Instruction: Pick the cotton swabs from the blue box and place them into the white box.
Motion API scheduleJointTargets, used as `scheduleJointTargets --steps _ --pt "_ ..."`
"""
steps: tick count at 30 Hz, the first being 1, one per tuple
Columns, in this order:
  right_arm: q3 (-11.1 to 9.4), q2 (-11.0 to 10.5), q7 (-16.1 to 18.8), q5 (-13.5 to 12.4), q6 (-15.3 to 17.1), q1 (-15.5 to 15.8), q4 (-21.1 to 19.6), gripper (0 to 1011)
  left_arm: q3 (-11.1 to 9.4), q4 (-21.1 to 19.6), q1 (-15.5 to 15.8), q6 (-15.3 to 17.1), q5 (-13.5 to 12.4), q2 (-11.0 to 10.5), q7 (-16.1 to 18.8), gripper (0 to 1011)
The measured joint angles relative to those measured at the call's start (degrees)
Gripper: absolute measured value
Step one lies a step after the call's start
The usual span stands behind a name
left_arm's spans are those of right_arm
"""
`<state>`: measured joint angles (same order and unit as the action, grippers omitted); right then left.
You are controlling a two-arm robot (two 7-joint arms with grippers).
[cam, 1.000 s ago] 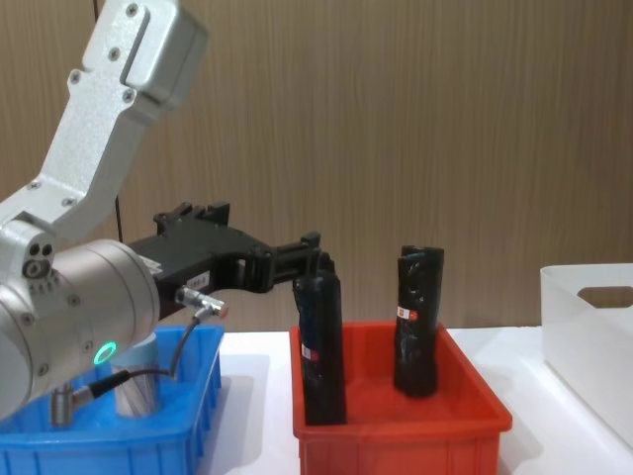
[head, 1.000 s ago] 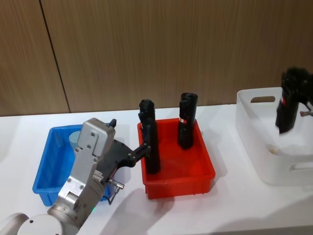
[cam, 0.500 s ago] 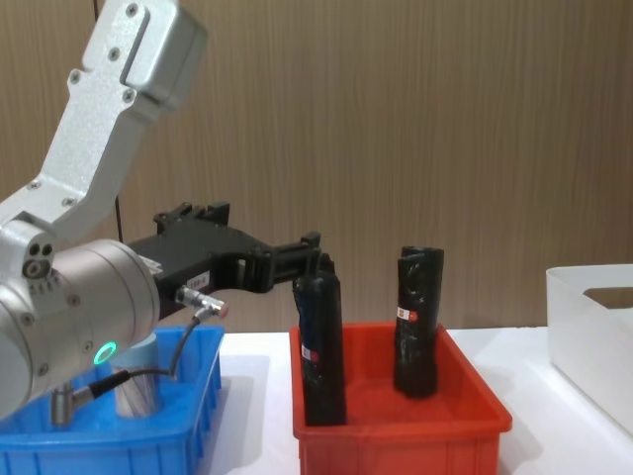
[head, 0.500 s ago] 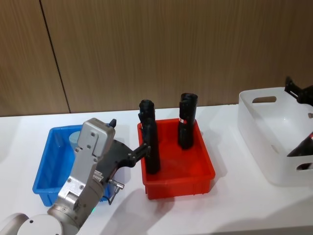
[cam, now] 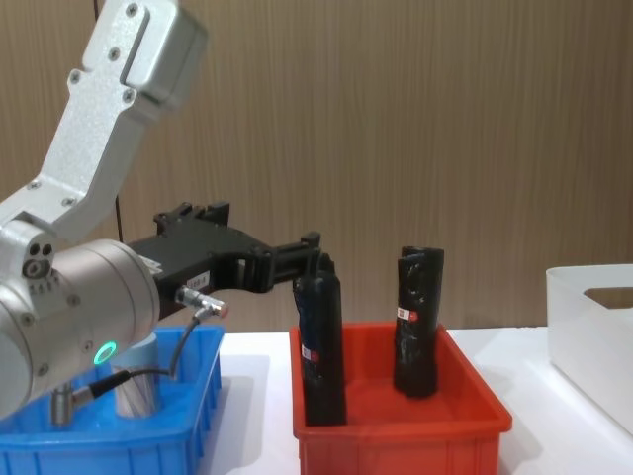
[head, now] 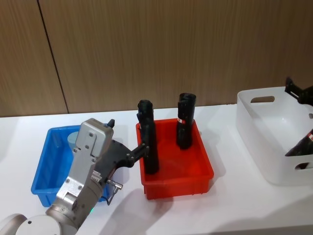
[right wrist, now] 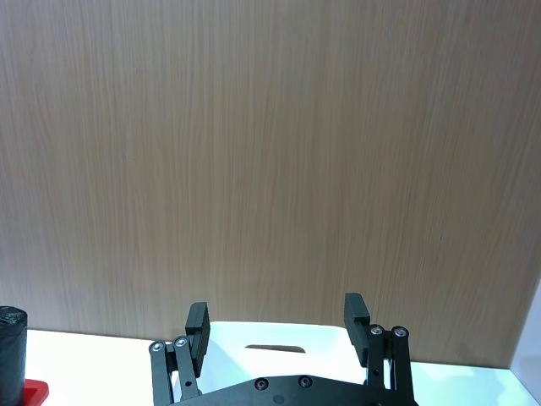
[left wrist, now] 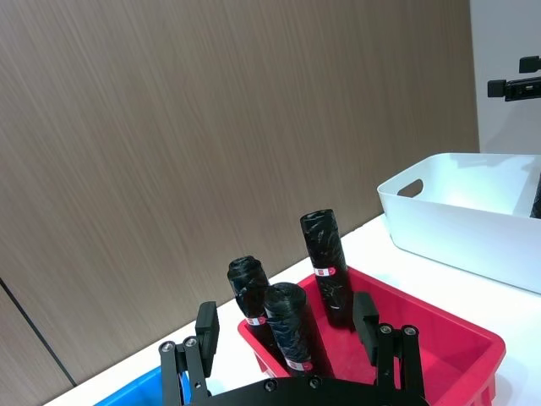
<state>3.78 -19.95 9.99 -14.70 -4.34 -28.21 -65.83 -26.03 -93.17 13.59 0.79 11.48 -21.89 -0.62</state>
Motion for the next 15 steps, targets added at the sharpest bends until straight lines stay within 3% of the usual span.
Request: scheduleJointTargets --steps 15 --pt "-0.2 -0.1 0.2 -0.1 -0.2 0.1 0.2 1002 0.0 0.0 0.0 0.0 0.0 0.0 0.0 1004"
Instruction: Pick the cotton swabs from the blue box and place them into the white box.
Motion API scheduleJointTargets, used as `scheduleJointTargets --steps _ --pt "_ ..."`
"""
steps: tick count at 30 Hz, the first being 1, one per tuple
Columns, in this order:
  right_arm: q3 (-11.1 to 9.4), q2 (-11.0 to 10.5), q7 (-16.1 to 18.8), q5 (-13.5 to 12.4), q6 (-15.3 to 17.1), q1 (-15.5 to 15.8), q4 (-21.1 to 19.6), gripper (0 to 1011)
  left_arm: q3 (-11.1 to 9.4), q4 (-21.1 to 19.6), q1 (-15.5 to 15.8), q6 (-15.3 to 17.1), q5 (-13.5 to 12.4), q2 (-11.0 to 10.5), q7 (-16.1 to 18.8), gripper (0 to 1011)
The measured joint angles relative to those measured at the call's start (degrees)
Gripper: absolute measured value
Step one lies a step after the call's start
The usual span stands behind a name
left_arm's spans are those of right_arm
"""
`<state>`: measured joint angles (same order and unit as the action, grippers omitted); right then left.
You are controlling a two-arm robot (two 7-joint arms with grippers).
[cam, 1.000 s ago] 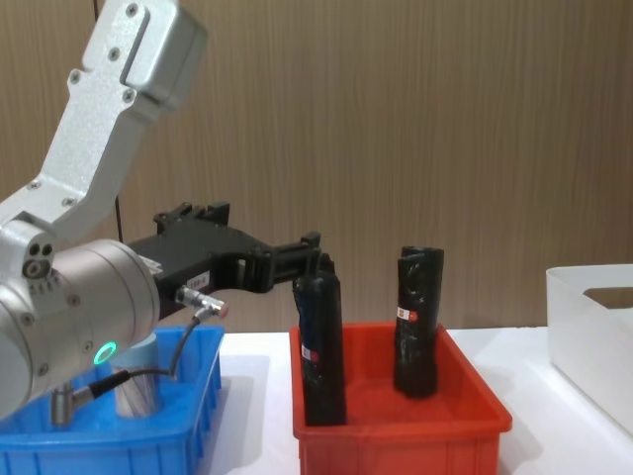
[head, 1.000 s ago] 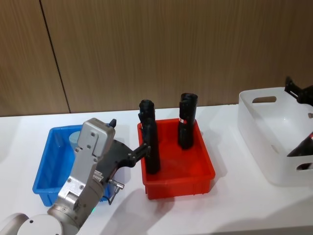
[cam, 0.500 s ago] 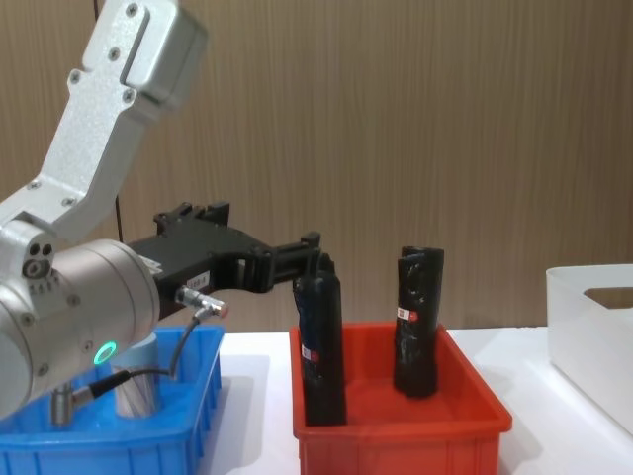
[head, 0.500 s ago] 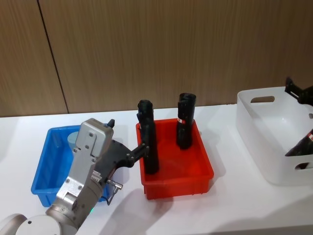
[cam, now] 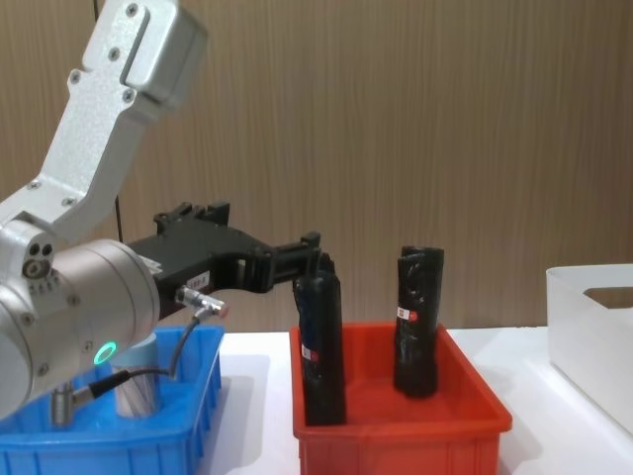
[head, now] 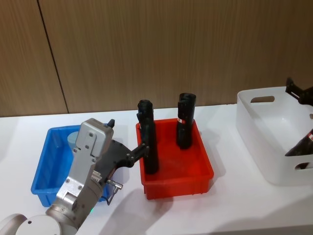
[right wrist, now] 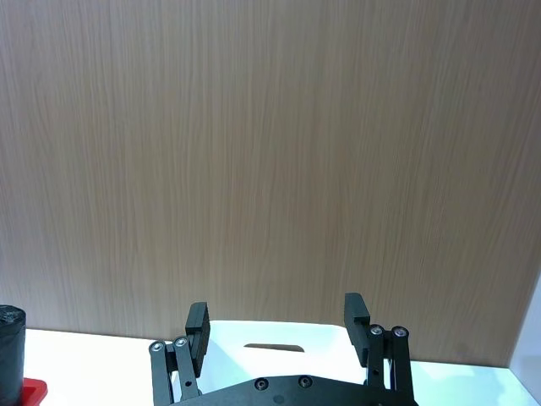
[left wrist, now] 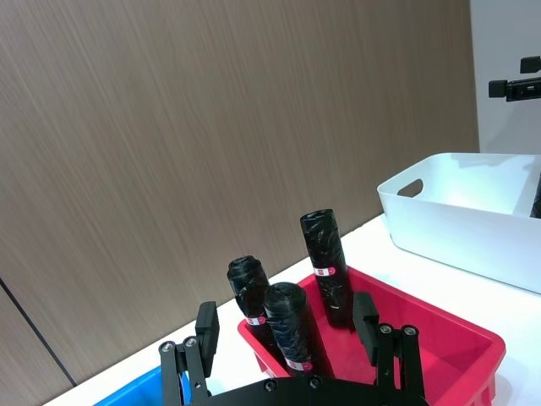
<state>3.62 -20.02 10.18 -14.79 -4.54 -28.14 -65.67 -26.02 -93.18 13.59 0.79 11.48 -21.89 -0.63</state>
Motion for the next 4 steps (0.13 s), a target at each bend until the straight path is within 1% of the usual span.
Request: scheduleJointTargets --steps 4 --pt "0.0 0.0 0.0 0.0 0.0 0.0 0.0 1002 0.0 0.0 0.0 0.0 0.0 0.0 0.0 1004"
